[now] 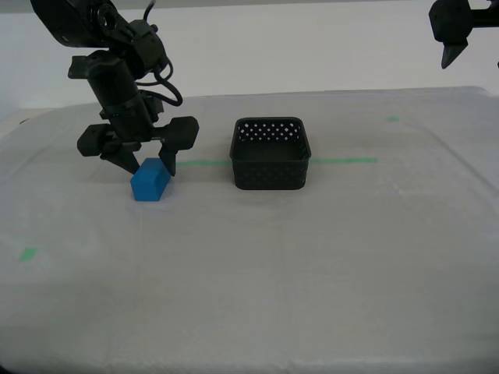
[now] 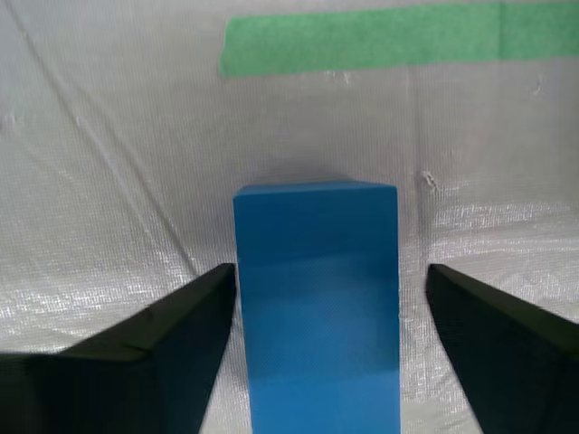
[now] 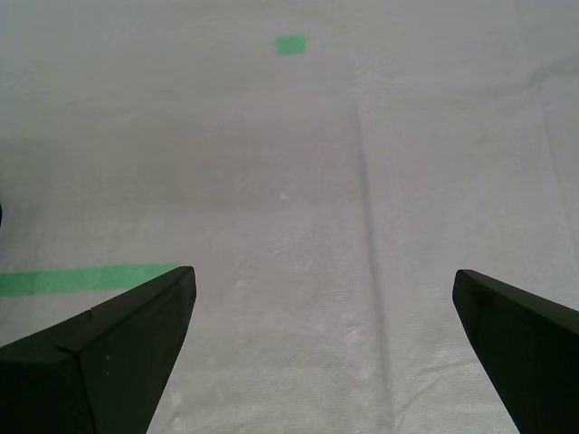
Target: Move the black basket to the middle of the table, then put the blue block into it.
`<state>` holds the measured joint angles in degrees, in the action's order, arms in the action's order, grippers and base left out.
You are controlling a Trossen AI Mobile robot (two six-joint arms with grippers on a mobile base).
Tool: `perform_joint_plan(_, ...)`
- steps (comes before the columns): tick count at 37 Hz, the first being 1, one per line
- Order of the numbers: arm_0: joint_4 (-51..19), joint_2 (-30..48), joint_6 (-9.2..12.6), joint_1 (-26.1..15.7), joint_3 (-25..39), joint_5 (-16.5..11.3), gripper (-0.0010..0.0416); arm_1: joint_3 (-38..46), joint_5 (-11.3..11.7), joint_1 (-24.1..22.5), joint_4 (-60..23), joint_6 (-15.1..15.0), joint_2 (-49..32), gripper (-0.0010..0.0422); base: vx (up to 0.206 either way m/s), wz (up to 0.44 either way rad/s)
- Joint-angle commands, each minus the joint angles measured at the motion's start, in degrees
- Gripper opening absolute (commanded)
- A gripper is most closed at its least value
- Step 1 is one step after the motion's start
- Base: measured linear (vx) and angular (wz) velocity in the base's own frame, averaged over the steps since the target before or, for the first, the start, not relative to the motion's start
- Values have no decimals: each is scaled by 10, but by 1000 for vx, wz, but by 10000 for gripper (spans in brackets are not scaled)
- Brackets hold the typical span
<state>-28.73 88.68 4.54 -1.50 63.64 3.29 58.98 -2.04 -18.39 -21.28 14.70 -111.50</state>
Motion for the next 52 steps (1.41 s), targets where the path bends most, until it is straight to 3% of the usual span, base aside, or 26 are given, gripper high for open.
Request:
perform_joint_plan(1,0,0,-1,0,1,0,399,0,2,0,-5,1,0,219,0,0)
perform_joint_plan(15,0,0,-1,0,1,0,399,0,2,0,-4,24,0,-6,0,0)
perform_joint_plan(25,0,0,-1,0,1,0,399,0,1,0,-6,31,0,1,0,0)
perform_joint_plan(30,0,0,-1,0,1,0,399,0,4,0,-6,53,4,-2,0,0)
perform_joint_plan(37,0,0,-1,0,1,0,399,2,16,0,-4,76,26,-1,0,0)
perform_joint_plan(41,0,0,-1,0,1,0,398,2,35,-1,-5,92,47,-1,0,0)
perform_joint_plan(46,0,0,-1,0,1,0,399,2,36,-2,-17,122,77,-1,0,0)
perform_joint_plan(52,0,0,-1,0,1,0,399,28,59,-11,-78,141,99,0,0,0)
